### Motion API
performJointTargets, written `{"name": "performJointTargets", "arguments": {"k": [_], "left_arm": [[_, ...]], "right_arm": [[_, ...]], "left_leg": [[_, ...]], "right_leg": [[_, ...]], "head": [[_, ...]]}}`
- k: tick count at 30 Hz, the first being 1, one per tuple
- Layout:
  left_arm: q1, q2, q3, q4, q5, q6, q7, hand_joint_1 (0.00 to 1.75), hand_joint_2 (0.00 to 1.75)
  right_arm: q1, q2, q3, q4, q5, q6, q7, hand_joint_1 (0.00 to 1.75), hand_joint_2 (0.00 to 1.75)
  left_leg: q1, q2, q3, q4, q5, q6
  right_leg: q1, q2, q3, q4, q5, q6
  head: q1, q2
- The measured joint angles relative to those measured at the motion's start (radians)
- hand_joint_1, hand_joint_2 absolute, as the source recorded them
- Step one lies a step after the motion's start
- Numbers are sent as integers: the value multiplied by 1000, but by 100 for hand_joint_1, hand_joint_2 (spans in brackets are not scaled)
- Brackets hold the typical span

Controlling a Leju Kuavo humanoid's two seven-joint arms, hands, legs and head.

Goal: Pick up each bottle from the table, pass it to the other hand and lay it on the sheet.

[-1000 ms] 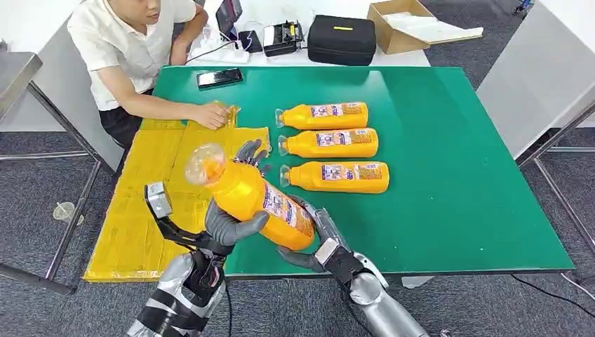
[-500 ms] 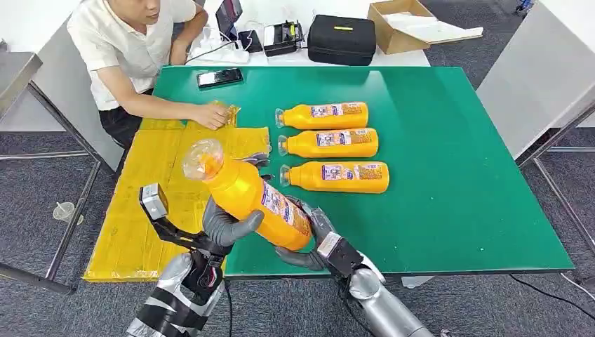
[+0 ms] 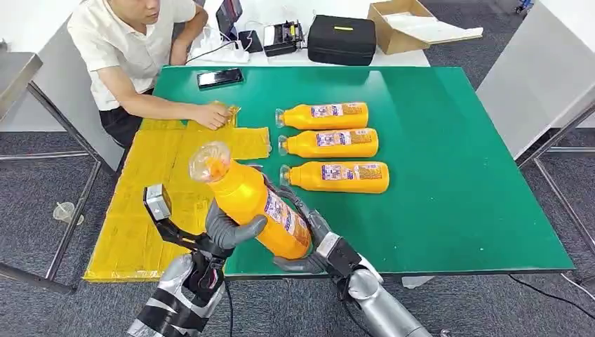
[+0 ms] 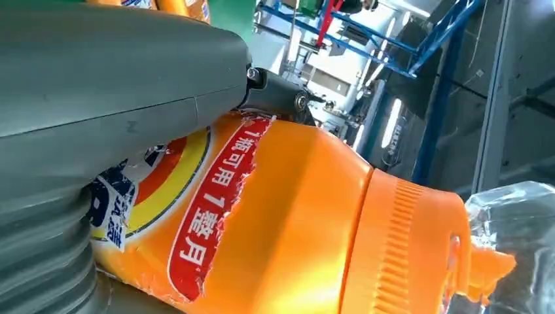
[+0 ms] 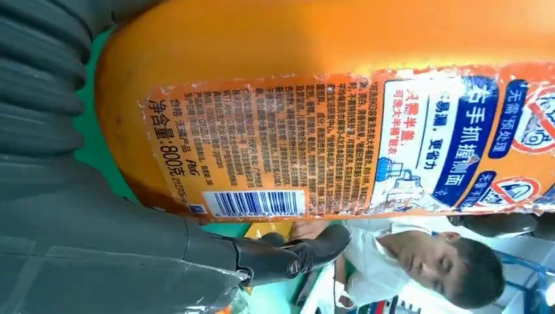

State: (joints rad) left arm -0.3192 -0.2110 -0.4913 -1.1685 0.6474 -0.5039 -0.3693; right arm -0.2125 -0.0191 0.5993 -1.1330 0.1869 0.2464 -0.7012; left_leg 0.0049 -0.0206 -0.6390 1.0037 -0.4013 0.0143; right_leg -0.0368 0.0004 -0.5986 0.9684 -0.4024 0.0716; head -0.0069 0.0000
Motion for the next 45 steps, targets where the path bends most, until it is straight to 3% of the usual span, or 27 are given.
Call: {"name": "performJointTargets", "arguments": {"k": [4, 6, 10, 13, 16, 20, 30, 31, 36, 40, 41, 42, 44, 45], "left_arm": [[0, 0, 1, 0, -18, 58, 7, 175, 175], [1, 0, -2, -12, -153, 215, -14, 175, 175], [19, 16, -3, -69, -416, 506, -52, 175, 175], [45, 50, 1, -136, -571, 636, -68, 175, 175], [50, 75, 3, -168, -714, 767, -67, 175, 175], [51, 92, 5, -189, -764, 809, -66, 175, 175], [53, 105, 5, -206, -768, 811, -66, 175, 175], [53, 105, 5, -206, -771, 813, -66, 175, 175], [42, 106, 6, -206, -907, 919, -45, 175, 175], [31, 120, 19, -202, -1082, 995, 5, 175, 175], [28, 125, 21, -198, -1127, 994, 30, 162, 175], [21, 133, 21, -186, -1198, 990, 64, 148, 175], [-18, 145, 18, -127, -1337, 952, 118, 175, 175], [-45, 152, 11, -83, -1407, 907, 149, 175, 175]], "right_arm": [[-4, 18, -14, 16, 40, -55, 3, 0, 175], [-1, 35, -34, 21, 75, -144, 16, 0, 175], [59, 80, -120, -29, 125, -604, 5, 0, 175], [125, 95, -219, -139, 121, -844, 2, 0, 175], [178, 126, -365, -283, 143, -860, 2, 0, 175], [210, 160, -514, -417, 152, -861, 2, 0, 175], [241, 191, -604, -517, 152, -861, 2, 0, 175], [242, 191, -606, -520, 154, -861, 2, 0, 0], [245, 219, -655, -590, 196, -861, 2, 0, 0], [253, 225, -678, -645, 147, -861, 2, 0, 0], [256, 226, -679, -651, 135, -861, 2, 0, 175], [256, 227, -680, -655, 121, -861, 2, 0, 175], [254, 227, -676, -654, 104, -861, 2, 0, 175], [251, 226, -666, -653, 90, -861, 2, 0, 175]], "left_leg": [[0, 0, 0, 0, 0, 0], [0, 0, 0, 0, 0, 0], [0, 0, 0, 0, 0, 0], [0, 0, -1, 0, 0, 0], [0, 0, -1, 0, -1, 0], [0, 0, -1, 0, 0, 0], [0, 0, 0, 0, 0, 0], [0, 0, 0, 0, 0, 0], [0, 0, 0, 0, 0, 0], [0, 1, 0, 0, 0, 0], [0, 1, 0, 0, 0, 0], [0, 1, 0, 0, 0, 0], [0, 0, 0, 0, 0, 0], [0, 0, 0, 0, 1, 0]], "right_leg": [[0, 0, 0, 0, 0, 0], [0, 0, 0, 0, 0, 0], [0, 0, 0, 0, 0, 0], [0, 0, -1, 0, 0, 0], [0, 0, -1, 0, -1, 0], [0, 0, -1, 0, 0, 0], [0, 0, -1, 0, 0, 0], [0, 0, -1, 0, 0, 0], [0, 0, -1, 0, 0, 0], [0, 0, -1, 0, 0, 0], [0, 0, -1, 0, 0, 0], [0, 0, -1, 0, 0, 0], [0, 0, -1, 0, 0, -1], [0, 0, -1, 0, 0, -1]], "head": [[0, 0], [0, 0], [0, 0], [0, 0], [0, 0], [0, 0], [0, 0], [0, 0], [0, 0], [0, 0], [0, 0], [0, 0], [0, 0], [0, 0]]}}
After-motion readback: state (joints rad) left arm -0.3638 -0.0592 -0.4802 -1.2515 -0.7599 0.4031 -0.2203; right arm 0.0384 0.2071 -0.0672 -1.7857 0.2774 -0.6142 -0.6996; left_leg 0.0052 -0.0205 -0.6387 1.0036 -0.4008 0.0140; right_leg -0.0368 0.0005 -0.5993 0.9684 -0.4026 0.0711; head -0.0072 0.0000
